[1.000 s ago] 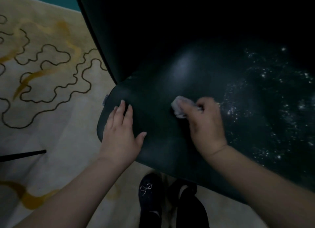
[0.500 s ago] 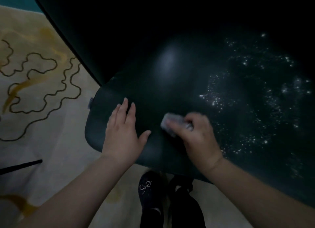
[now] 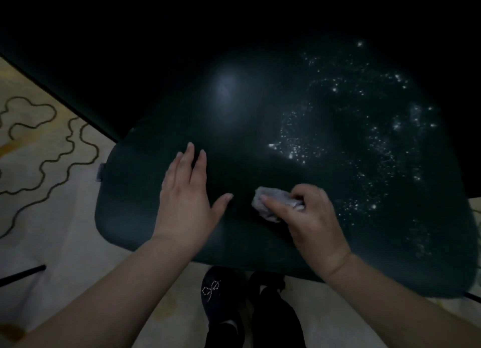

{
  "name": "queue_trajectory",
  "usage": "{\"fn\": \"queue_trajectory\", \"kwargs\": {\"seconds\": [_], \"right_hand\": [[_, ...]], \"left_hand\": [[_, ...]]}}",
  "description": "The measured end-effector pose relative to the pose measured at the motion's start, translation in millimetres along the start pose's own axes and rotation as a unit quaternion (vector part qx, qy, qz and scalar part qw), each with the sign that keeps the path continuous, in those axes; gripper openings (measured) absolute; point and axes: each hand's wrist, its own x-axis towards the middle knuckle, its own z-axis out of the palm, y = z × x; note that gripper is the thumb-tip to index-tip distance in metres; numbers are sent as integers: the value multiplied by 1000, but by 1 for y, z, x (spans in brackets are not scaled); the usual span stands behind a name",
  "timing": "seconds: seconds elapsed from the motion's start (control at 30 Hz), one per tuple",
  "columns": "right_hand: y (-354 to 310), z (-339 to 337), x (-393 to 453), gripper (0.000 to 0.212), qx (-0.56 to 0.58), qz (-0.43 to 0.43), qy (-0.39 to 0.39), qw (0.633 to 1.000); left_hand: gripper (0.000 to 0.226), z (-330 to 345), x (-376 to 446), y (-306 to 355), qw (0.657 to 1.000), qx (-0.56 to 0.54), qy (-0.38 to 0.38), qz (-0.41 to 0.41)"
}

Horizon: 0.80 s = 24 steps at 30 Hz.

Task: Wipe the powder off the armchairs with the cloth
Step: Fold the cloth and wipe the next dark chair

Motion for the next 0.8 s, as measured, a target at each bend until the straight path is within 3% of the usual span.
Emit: {"fn": "queue_trajectory", "kwargs": {"seconds": [0.07, 0.13, 0.27, 0.3, 0.4, 0.43, 0.63, 0.7, 0.8], "right_hand": [[21, -8, 15, 64, 13, 35, 20, 999], [25, -6, 44, 48, 49, 51, 39, 997], [28, 5, 93, 37, 16, -60, -17, 998], [37, 2, 99, 35, 4, -34, -17, 999], [61, -12, 90, 42, 1, 151, 39, 988], [57, -12, 80, 45, 7, 169, 57, 984], [35, 1, 99, 44, 22, -3, 6, 1000], [61, -3, 124, 42, -2, 34, 22, 999], [95, -17, 124, 50, 2, 183, 69, 981]], "left_hand": [[88, 3, 3, 3, 1000, 3, 5, 0], [89, 5, 6, 6, 1000, 10, 13, -6], [87, 6, 14, 13, 1000, 9, 13, -17], [87, 6, 16, 13, 1000, 10, 14, -14], [86, 2, 25, 16, 1000, 12, 12, -2], [86, 1, 28, 17, 1000, 11, 8, -2], [83, -3, 50, 35, 1000, 16, -15, 14], [79, -5, 59, 39, 1000, 18, -15, 13], [77, -9, 75, 40, 1000, 13, -6, 2]]}}
